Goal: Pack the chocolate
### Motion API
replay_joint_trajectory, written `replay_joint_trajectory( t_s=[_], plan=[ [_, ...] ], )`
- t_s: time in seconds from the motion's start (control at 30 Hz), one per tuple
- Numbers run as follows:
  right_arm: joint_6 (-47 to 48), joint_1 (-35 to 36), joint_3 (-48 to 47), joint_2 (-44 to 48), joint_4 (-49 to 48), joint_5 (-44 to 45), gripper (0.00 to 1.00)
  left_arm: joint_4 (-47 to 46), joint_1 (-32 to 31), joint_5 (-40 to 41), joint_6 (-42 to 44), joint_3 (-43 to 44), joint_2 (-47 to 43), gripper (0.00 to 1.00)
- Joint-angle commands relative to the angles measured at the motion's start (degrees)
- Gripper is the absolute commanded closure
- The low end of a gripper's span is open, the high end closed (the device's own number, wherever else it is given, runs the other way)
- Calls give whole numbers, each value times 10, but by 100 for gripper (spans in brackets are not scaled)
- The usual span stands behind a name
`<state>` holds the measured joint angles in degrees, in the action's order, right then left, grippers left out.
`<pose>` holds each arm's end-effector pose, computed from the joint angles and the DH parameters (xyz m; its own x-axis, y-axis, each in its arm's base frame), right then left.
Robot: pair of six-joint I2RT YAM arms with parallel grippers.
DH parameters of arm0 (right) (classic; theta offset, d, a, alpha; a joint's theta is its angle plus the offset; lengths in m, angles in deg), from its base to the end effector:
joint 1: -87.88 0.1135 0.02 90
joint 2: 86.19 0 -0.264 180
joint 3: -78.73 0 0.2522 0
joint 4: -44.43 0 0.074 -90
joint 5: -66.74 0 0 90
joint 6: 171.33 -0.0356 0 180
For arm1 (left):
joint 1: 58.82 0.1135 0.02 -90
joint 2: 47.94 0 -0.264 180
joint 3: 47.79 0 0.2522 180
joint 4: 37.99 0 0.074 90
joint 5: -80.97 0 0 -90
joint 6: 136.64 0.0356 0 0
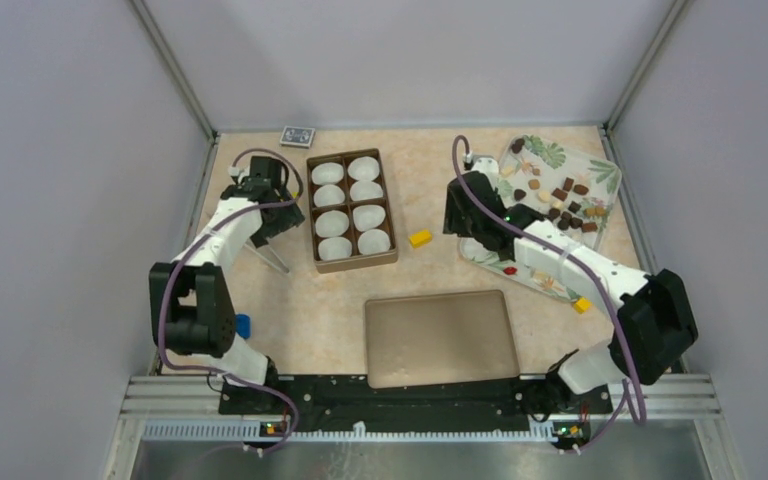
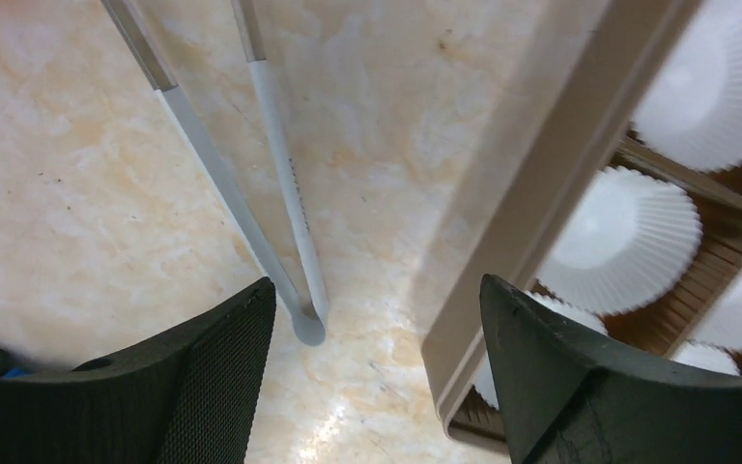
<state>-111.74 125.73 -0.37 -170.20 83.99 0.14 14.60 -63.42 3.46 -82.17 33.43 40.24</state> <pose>0.2612 0.1851 0.2797 -0.6488 0.0841 -0.7563 -0.0127 0.9925 0.1213 0.3167 -0.0178 0.2530 -0.6813 -0.5144 -0.5208 -0.5245 0.8393 -0.1428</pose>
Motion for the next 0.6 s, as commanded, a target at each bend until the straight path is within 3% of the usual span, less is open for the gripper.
replay_joint_trajectory(
  t_s=[0.0,0.33,0.57],
  plan=[
    [22,4,23,48,-24,21,46,17,4,74,-31,28,61,20],
    [51,4,93,131,18,47,46,-25,29,90,-50,14,126,30],
    [32,4,131,151,14,40,46,-59,59,61,-28,9,163,58]
  ],
)
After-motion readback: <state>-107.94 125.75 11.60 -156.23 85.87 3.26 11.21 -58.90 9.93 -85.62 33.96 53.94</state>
